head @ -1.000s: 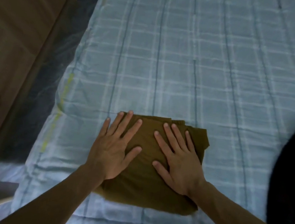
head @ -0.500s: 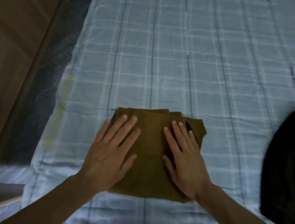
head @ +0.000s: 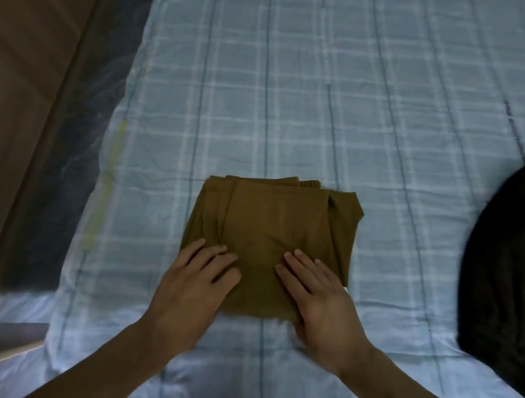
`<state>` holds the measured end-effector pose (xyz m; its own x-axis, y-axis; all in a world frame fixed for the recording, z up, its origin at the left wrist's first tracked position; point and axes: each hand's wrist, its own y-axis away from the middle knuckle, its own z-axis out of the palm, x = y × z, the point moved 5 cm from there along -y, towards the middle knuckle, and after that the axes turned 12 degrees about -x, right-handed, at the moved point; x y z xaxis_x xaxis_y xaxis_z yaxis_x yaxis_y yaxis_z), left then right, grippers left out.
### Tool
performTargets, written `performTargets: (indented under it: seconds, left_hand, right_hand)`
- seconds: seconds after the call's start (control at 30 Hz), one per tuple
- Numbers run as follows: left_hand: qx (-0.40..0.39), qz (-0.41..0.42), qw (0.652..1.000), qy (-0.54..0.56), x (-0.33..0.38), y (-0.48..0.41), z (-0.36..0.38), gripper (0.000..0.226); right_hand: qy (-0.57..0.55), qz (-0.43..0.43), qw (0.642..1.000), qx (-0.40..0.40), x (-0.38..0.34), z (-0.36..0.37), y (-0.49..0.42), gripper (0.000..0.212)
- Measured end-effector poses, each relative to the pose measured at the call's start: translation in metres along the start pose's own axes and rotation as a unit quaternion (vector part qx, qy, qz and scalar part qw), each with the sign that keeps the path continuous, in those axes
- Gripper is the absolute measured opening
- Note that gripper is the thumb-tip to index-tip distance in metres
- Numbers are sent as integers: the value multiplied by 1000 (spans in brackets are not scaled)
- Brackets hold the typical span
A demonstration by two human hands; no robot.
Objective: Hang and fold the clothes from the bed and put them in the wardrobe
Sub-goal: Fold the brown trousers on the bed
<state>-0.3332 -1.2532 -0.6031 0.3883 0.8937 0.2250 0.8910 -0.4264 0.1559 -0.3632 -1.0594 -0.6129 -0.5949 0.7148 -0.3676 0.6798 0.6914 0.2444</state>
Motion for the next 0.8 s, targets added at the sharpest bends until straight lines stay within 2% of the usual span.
performTargets:
  seconds: [0.1, 0.2, 0.27, 0.33, 0.43, 0.53, 0.63, 0.73, 0.8]
  left_hand:
    - [66, 20, 997, 38, -4, 3, -13, 38]
    - [37, -3, 990, 136, -18, -3, -32, 19]
    - [16, -37, 978, 207, -32, -17, -52, 9]
    - [51, -64, 971, 224, -47, -35, -73, 12]
    - [106, -114, 967, 202, -68, -67, -88, 21]
    - [100, -168, 967, 160, -77, -93, -74, 25]
    - [114, -180, 975, 60, -79, -104, -62, 26]
    - [201, -128, 970, -52, -70, -104, -63, 22]
    - [231, -21, 969, -87, -56, -104, -57, 12]
  right_hand:
    - [-43, 20, 998, 35, 0, -23, -4, 36]
    - [-98, 58, 993, -37, 9, -52, -16, 17]
    - [-155, 70, 984, -54, 20, -78, -31, 25]
    - [-182, 90, 979, -37, 31, -101, -50, 28]
    - [-150, 124, 981, 21, 50, -123, -77, 8]
    - [-139, 173, 974, 52, 72, -118, -93, 18]
    - [-141, 194, 967, 82, 82, -106, -97, 15]
    - [-76, 188, 959, 198, 77, -104, -85, 27]
    - [-88, 133, 961, 226, 60, -97, -79, 29]
